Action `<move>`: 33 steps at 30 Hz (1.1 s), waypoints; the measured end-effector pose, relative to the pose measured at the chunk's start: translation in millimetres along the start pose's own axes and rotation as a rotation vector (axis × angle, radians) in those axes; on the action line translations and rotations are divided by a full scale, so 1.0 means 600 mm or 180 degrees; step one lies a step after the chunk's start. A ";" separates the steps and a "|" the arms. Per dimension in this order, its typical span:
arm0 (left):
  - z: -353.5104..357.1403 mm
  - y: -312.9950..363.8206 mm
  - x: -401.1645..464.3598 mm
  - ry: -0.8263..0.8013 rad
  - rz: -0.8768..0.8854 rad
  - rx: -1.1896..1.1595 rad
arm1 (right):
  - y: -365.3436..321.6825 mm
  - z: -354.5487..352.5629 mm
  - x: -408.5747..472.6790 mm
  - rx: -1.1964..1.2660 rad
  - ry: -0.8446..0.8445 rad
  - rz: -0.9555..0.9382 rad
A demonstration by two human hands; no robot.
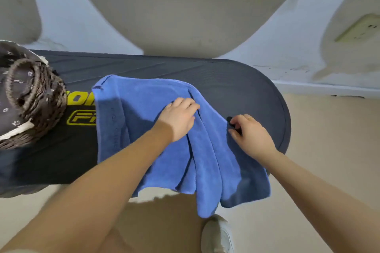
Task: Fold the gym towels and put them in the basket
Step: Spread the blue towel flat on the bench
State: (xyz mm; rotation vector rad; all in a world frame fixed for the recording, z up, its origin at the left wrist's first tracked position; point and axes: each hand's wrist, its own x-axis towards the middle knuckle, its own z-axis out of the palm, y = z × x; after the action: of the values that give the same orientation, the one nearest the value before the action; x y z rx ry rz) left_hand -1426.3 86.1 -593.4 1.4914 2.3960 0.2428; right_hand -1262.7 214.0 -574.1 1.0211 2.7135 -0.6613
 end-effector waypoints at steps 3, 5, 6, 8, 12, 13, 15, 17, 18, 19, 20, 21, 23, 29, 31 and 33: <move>0.016 0.025 0.006 0.0231 -0.0048 -0.0070 | 0.017 -0.002 -0.033 -0.0319 -0.0129 0.0248; 0.018 0.037 0.002 0.0262 -0.0110 -0.0085 | 0.021 -0.001 -0.044 -0.0579 -0.0064 0.0455; 0.017 0.040 -0.001 0.0208 -0.0116 -0.0068 | 0.022 0.000 -0.047 -0.0698 -0.0065 0.0532; 0.015 0.041 -0.003 0.0055 -0.0123 -0.0065 | 0.022 -0.001 -0.048 -0.0818 -0.0216 0.0628; 0.000 0.029 0.000 -0.0054 -0.0376 -0.0322 | 0.025 -0.038 -0.035 -0.0724 -0.0051 0.0640; -0.002 0.026 0.001 -0.0053 -0.0440 -0.0347 | 0.029 -0.054 -0.029 -0.0753 0.0078 0.0632; -0.001 0.023 0.002 -0.0114 -0.0497 -0.0427 | 0.038 -0.090 -0.014 -0.0766 0.0286 0.0648; 0.004 0.023 0.009 -0.0158 -0.0461 -0.0534 | 0.046 -0.124 0.006 -0.0731 0.0490 0.0727; 0.006 0.025 0.011 -0.0143 -0.0428 -0.0499 | 0.049 -0.139 0.016 -0.0735 0.0605 0.0784; 0.009 0.025 0.014 -0.0083 -0.0393 -0.0431 | 0.051 -0.148 0.027 -0.0770 0.0721 0.0827; 0.012 0.024 0.016 -0.0011 -0.0354 -0.0414 | 0.052 -0.153 0.038 -0.0839 0.0821 0.0844; 0.010 0.023 0.014 0.0031 -0.0351 -0.0466 | 0.048 -0.154 0.049 -0.0930 0.0890 0.0824; 0.006 0.016 0.002 0.0077 -0.0402 -0.0610 | 0.026 -0.139 0.068 -0.1064 0.0882 0.0617; -0.024 -0.056 -0.091 0.0722 -0.0826 -0.0683 | -0.156 -0.026 0.095 -0.0476 0.0144 -0.1051; -0.036 -0.089 -0.132 0.0736 -0.1238 -0.0370 | -0.226 0.014 0.097 -0.0170 -0.0104 -0.1566; -0.036 -0.114 -0.174 0.0783 -0.1726 -0.0260 | -0.286 0.051 0.098 0.0141 -0.0337 -0.1943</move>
State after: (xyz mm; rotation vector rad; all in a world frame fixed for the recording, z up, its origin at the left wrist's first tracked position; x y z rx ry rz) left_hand -1448.4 -37.5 -575.8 0.7652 2.8336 0.4059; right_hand -1420.0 119.4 -559.8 0.1306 2.9158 -0.8321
